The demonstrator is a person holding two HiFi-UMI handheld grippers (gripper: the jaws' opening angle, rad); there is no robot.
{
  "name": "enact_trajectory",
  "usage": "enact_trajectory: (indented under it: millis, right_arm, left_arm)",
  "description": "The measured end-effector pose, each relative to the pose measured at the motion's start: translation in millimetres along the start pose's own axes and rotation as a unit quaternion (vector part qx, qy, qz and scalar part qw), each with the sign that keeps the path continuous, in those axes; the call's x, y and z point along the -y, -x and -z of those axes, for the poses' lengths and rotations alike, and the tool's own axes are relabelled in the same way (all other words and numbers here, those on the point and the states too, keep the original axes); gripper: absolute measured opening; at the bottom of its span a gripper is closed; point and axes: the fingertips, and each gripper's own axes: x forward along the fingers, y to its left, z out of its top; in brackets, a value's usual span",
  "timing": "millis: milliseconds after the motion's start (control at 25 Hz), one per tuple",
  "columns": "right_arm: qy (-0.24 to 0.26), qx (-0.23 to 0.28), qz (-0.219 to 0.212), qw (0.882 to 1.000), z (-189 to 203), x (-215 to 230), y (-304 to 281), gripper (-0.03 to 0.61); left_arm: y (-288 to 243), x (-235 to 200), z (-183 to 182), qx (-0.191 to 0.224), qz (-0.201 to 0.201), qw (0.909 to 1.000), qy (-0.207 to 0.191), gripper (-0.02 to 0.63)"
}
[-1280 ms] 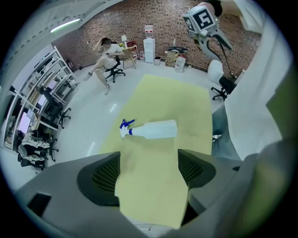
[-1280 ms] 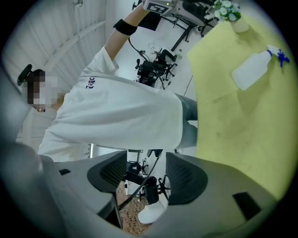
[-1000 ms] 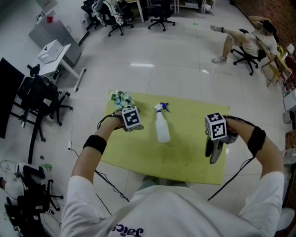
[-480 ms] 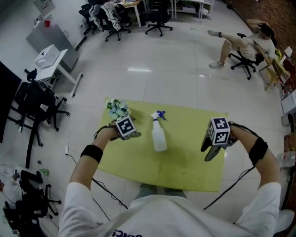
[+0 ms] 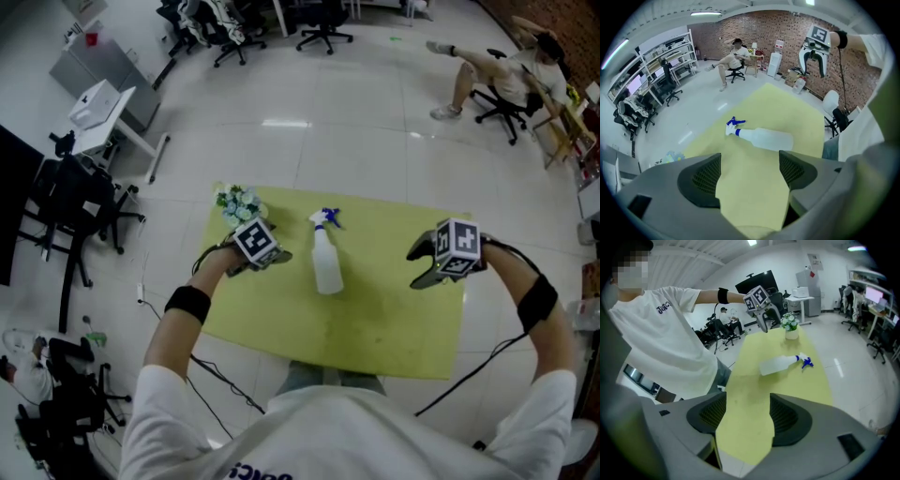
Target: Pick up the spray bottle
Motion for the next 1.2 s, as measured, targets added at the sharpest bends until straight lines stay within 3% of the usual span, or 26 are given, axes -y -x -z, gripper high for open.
enact_trajectory:
  millis: [160, 400, 720, 1040, 1200]
  right_arm:
    - [0.002, 0.016, 0.044, 0.999, -4.0, 23.8, 4.8, 0.291]
    - [-0.004, 0.030, 0.077, 0.997, 1.4, 41.2, 15.6, 0.305]
    - [-0.016, 0.042, 0.133, 0.990, 24.5, 68.1, 14.6, 0.305]
    - [-0.027, 0.066, 0.182, 0.981, 34.9, 84.5, 12.4, 0.321]
    - [-0.028, 0.103, 0.236, 0.966, 35.4, 97.9, 23.3, 0.322]
  left_arm:
    - [-6.6, -2.2, 4.3, 0.004, 0.015, 0.9995, 0.028, 0.382]
    - [-15.7, -15.3, 11.1, -0.004, 0.003, 0.9978, 0.066, 0.382]
    - [-32.7, -23.8, 4.0, 0.031, 0.005, 0.9909, 0.131, 0.382]
    - [-54.7, -37.7, -10.2, 0.095, 0.044, 0.9631, 0.248, 0.426]
    - [-68.3, -39.7, -18.6, 0.109, 0.048, 0.9470, 0.298, 0.453]
